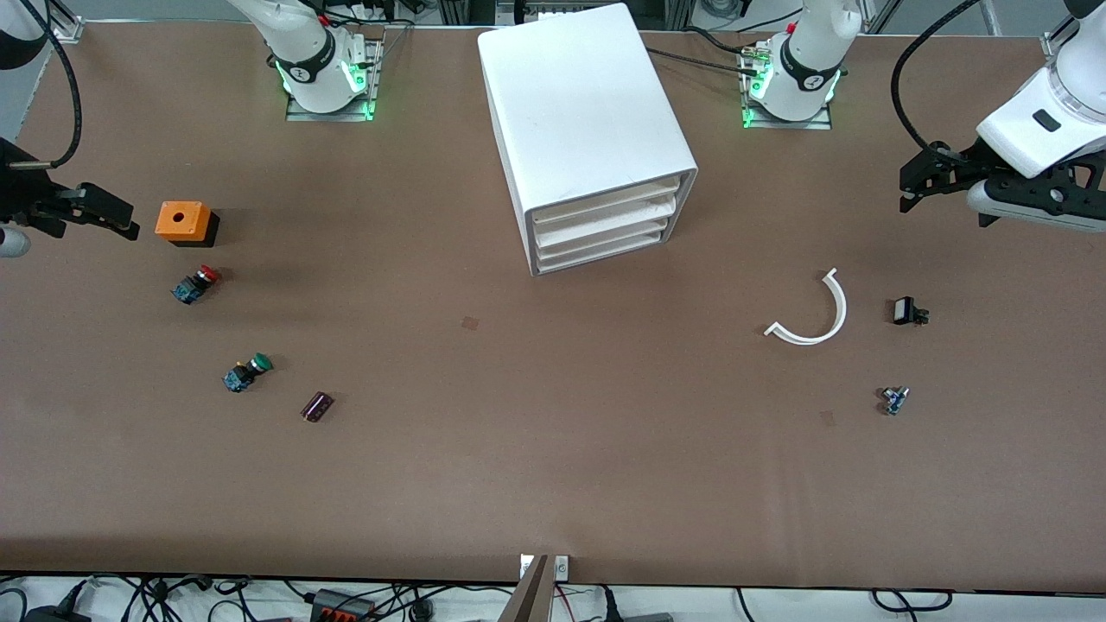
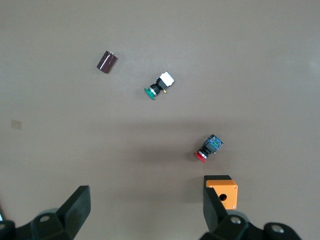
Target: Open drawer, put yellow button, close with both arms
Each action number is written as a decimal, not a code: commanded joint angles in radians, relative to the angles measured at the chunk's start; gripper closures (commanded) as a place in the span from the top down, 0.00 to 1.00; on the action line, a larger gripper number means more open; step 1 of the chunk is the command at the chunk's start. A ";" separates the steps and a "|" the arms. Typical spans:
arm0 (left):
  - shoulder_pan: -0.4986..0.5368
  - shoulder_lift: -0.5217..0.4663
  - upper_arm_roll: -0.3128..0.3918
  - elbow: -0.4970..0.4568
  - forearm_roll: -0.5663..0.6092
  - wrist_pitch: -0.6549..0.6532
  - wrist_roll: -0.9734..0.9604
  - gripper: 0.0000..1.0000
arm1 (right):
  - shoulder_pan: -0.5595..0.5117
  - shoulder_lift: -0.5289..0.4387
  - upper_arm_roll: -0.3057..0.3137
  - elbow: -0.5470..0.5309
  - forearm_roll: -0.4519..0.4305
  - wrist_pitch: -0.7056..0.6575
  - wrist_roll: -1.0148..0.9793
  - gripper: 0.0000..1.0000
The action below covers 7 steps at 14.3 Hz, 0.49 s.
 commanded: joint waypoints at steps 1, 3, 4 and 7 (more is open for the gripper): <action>-0.008 0.011 0.007 0.023 -0.019 -0.001 0.017 1.00 | -0.009 -0.019 0.011 -0.012 -0.011 0.006 -0.014 1.00; -0.008 0.023 0.004 0.039 -0.017 -0.008 0.017 1.00 | -0.009 -0.019 0.011 -0.012 -0.011 0.004 -0.014 1.00; -0.008 0.023 0.004 0.039 -0.017 -0.008 0.015 1.00 | -0.009 -0.019 0.011 -0.012 -0.011 0.004 -0.014 1.00; -0.005 0.023 0.004 0.039 -0.017 -0.010 0.017 1.00 | -0.009 -0.014 0.011 -0.007 -0.008 0.001 -0.013 1.00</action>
